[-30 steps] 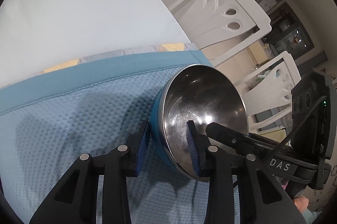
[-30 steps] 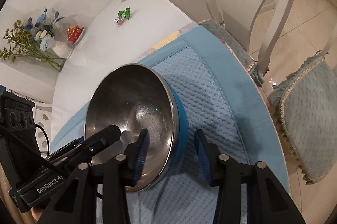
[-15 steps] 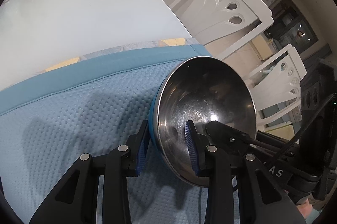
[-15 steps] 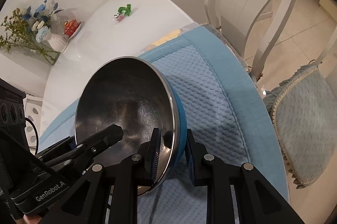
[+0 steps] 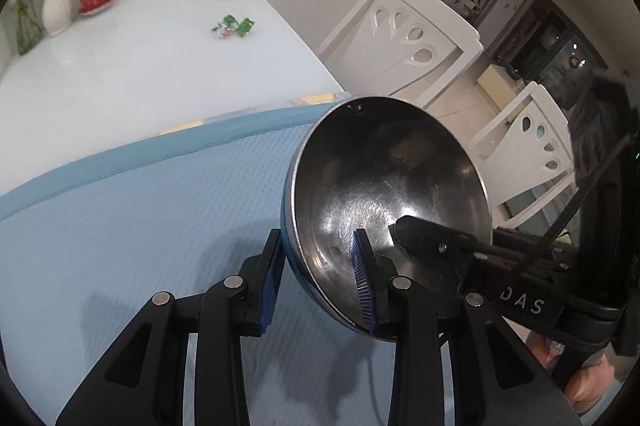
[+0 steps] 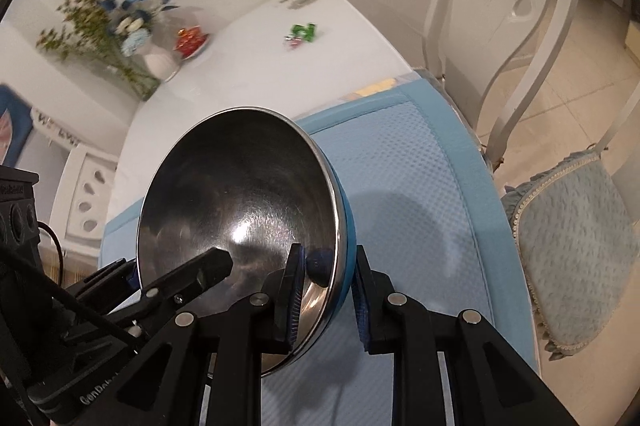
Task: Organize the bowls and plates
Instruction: 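Lift the blue steel bowl with both grippers and carry it over the red bowl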
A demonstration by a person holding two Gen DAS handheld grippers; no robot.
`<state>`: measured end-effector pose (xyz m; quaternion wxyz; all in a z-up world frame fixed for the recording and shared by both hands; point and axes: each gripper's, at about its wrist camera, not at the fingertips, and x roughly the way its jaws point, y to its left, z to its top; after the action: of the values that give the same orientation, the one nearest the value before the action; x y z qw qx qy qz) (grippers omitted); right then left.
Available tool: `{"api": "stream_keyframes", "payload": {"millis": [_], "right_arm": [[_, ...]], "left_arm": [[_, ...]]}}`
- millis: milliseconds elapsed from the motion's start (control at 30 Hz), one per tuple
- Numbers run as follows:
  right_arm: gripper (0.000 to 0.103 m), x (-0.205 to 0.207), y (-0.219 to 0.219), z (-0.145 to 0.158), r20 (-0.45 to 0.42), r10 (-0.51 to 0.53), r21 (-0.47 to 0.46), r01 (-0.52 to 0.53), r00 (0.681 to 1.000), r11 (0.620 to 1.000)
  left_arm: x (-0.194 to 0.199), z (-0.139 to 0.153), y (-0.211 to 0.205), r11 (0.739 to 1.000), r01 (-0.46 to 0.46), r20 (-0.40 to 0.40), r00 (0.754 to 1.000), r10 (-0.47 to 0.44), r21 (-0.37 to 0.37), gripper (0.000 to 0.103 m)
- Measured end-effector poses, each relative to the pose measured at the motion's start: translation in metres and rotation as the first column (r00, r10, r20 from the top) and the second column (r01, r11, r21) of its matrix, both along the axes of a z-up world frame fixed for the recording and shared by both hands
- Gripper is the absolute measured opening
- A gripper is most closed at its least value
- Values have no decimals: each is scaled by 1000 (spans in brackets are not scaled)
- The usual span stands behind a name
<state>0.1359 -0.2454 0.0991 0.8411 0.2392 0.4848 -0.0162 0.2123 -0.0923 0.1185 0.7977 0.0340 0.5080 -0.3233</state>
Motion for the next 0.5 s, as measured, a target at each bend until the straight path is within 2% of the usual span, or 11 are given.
{"api": "stream_keyframes", "payload": {"millis": [133,500], "right_arm": [[23,-25,25,23,35,35,-6,-34,999,999],[23,-103,78,53,83,144,-14,-144,986,990]], "left_arm": [[-36,19,18,997,-43,62,997,39,60,30],[-110,48,76,991,-129,106,987,124,41,30]]}}
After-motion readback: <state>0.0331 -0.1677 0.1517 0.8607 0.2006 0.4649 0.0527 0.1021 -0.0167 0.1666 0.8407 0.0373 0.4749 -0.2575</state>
